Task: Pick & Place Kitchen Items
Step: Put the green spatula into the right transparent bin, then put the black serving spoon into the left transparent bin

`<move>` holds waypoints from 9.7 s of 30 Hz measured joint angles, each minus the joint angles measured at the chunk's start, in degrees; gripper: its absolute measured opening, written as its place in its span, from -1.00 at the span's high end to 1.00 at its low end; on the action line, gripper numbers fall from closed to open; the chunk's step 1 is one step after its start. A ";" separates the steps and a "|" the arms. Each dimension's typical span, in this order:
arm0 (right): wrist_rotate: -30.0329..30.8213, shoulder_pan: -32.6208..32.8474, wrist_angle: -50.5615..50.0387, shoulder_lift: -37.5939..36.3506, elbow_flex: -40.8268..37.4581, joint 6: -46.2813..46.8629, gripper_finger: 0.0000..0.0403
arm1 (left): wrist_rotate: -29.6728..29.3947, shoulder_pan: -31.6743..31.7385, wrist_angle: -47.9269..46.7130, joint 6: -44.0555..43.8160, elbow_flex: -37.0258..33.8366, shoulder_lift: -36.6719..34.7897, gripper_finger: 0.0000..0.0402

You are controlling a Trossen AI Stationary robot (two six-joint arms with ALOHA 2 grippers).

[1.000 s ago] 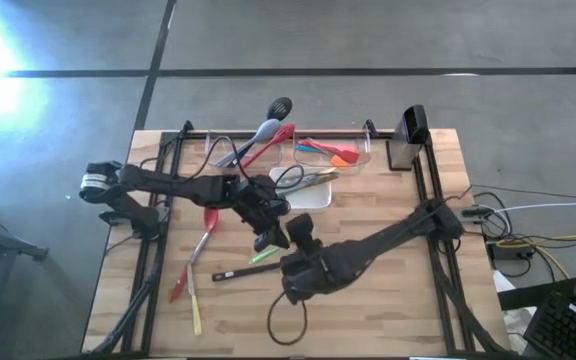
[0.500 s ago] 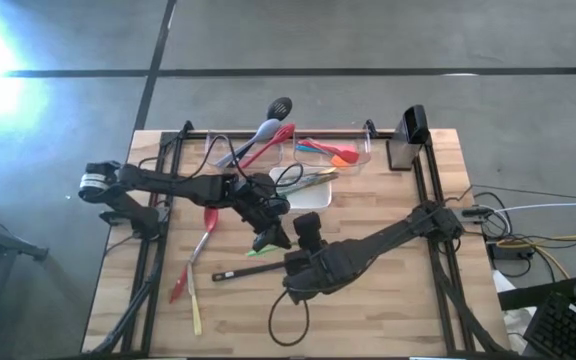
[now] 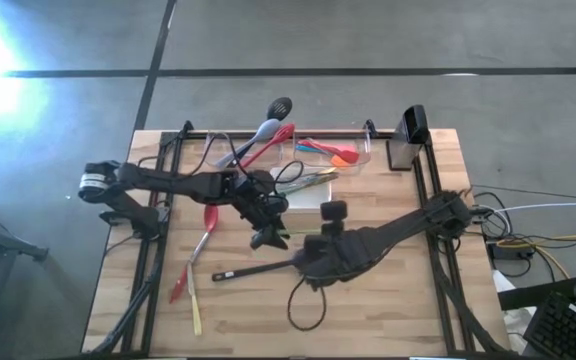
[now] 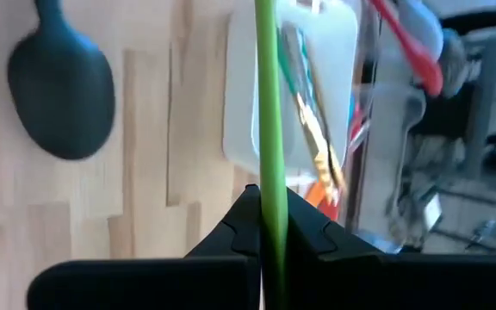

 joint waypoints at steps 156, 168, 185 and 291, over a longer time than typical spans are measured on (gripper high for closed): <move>-20.59 -4.33 53.62 -25.11 -43.44 -6.16 0.64 | -46.18 -51.20 -36.67 -36.06 -3.01 -12.24 -0.09; -18.53 -5.10 55.75 -25.16 -42.72 -7.41 0.64 | -39.13 -53.55 -41.02 -13.21 -3.65 -5.47 -0.09; -23.92 -4.31 64.98 -19.80 -43.01 -5.59 0.57 | -47.04 -53.53 -45.38 -17.49 -3.74 -7.40 -0.09; -17.39 2.07 9.69 2.96 -4.54 -0.94 0.75 | 19.91 -0.55 -16.54 0.93 1.24 7.50 -0.09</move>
